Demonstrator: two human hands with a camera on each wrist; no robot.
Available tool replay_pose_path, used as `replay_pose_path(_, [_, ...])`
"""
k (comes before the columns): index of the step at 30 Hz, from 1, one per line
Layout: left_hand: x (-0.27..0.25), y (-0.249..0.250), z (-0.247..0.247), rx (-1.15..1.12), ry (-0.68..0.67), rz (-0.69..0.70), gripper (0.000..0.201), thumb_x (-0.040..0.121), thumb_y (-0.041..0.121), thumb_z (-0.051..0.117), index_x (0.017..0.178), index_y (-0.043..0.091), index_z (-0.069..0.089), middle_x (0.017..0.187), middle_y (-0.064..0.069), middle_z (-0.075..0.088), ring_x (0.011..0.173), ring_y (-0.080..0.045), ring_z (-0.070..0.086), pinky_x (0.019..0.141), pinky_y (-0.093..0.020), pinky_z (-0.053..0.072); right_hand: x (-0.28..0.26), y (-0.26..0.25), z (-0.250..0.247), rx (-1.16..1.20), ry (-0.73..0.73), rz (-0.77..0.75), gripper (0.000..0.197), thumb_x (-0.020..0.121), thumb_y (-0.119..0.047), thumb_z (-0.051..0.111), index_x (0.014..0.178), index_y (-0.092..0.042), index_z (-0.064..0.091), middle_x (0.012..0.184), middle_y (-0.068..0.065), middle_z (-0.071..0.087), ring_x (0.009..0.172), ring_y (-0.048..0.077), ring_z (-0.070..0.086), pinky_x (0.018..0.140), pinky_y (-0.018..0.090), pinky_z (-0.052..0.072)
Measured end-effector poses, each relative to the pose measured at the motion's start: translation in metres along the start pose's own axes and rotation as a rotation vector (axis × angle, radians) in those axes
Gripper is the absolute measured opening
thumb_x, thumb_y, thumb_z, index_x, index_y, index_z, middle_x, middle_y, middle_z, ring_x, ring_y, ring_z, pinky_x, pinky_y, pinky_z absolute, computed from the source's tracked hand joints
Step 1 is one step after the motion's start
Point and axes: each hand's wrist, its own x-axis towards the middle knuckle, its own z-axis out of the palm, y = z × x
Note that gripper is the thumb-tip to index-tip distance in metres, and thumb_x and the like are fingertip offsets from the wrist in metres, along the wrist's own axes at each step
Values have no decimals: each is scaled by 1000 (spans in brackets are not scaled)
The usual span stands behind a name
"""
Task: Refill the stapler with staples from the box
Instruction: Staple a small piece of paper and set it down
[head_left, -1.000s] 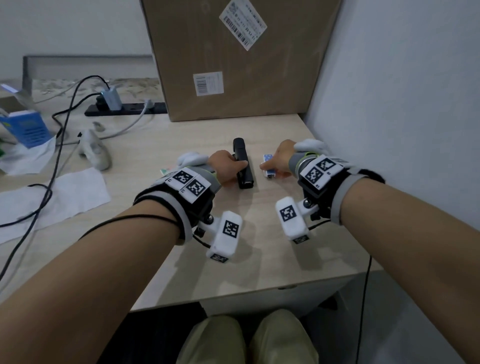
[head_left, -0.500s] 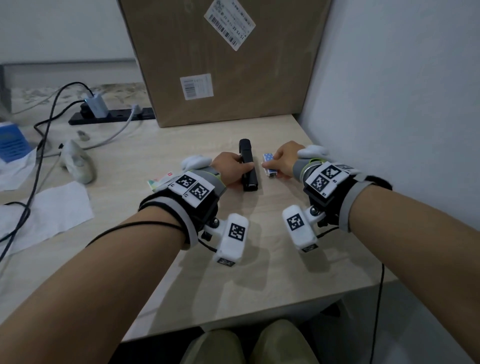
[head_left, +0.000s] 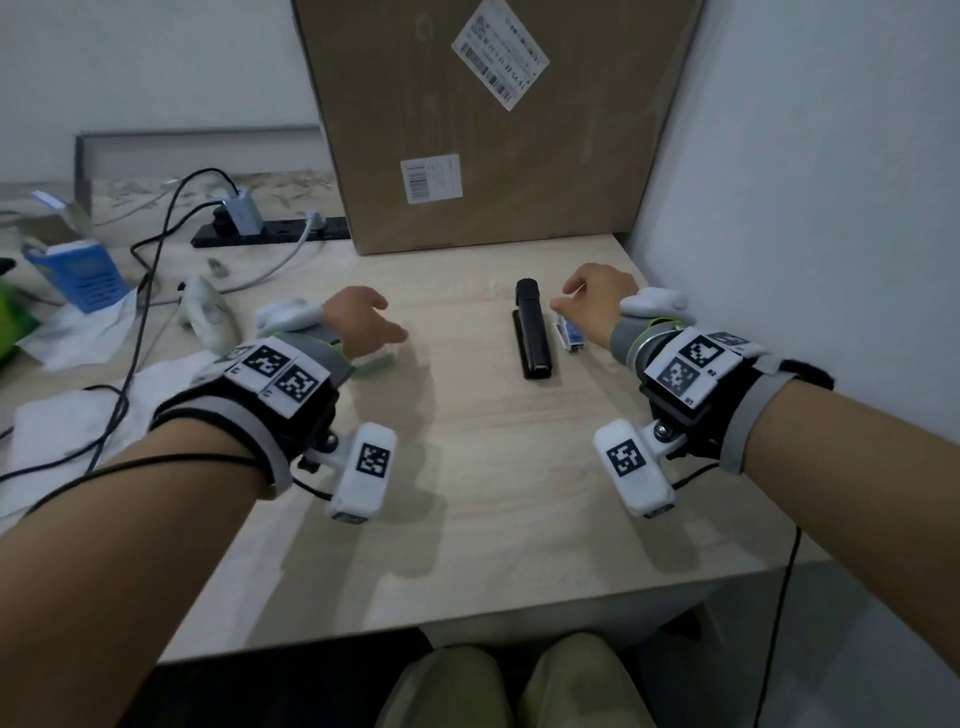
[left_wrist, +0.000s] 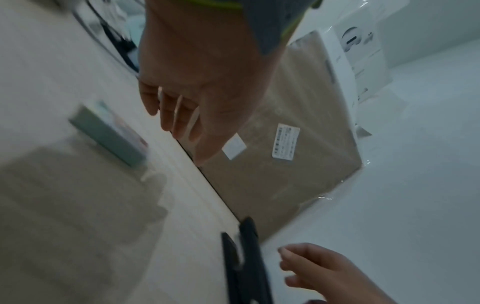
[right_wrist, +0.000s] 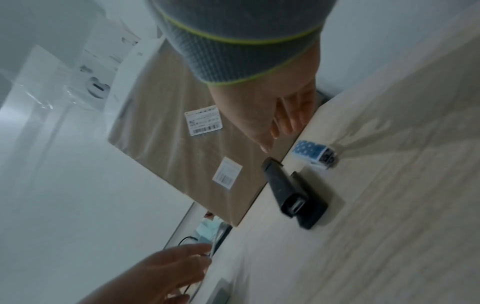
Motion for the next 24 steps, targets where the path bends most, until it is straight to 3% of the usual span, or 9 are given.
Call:
replay_pose_path(5, [-22,-37,-10,313,-227,109,66,83,14,66,142,11,37,147,-13,41,134,-29,39,106,-32,31,-19,-21,9,-39,-66,-42,32,84,-18,58,116,-12,58,117,12,62,104,31,59,89,41,51])
replay_pose_path(9, [-23,-32,-4,392,-202,174,63,84,8,60,142,13,37,142,-15,47,128,-30,46,102,-36,38,-26,-19,11,-104,-130,-39,38,86,-12,54,124,-13,54,123,13,60,109,32,57,92,37,48])
replay_pose_path(13, [-22,-22,9,346,-196,236,63,87,11,57,144,9,31,141,-17,46,128,-31,46,95,-32,38,-32,-13,8,-147,-155,-72,46,87,-13,54,133,-14,48,136,14,51,119,34,52,98,37,43])
replay_pose_path(16, [-18,-13,15,249,-221,216,66,85,11,59,145,15,31,143,-14,46,128,-29,48,101,-32,37,-33,-8,7,-163,-206,-90,53,88,-13,53,139,-16,42,143,14,44,125,34,48,101,36,40])
replay_pose_path(22, [-16,15,29,179,-253,249,62,77,15,70,133,10,42,125,-17,58,112,-33,57,79,-28,40,-37,-3,4,-67,-284,-212,54,91,-14,53,142,-11,35,150,10,38,137,27,37,109,30,29])
replay_pose_path(24, [-16,25,38,175,-248,246,61,77,13,69,132,10,43,123,-18,60,111,-33,58,75,-27,38,-35,-2,6,-38,-338,-191,60,91,-23,55,145,-16,31,148,8,40,134,26,40,100,27,34])
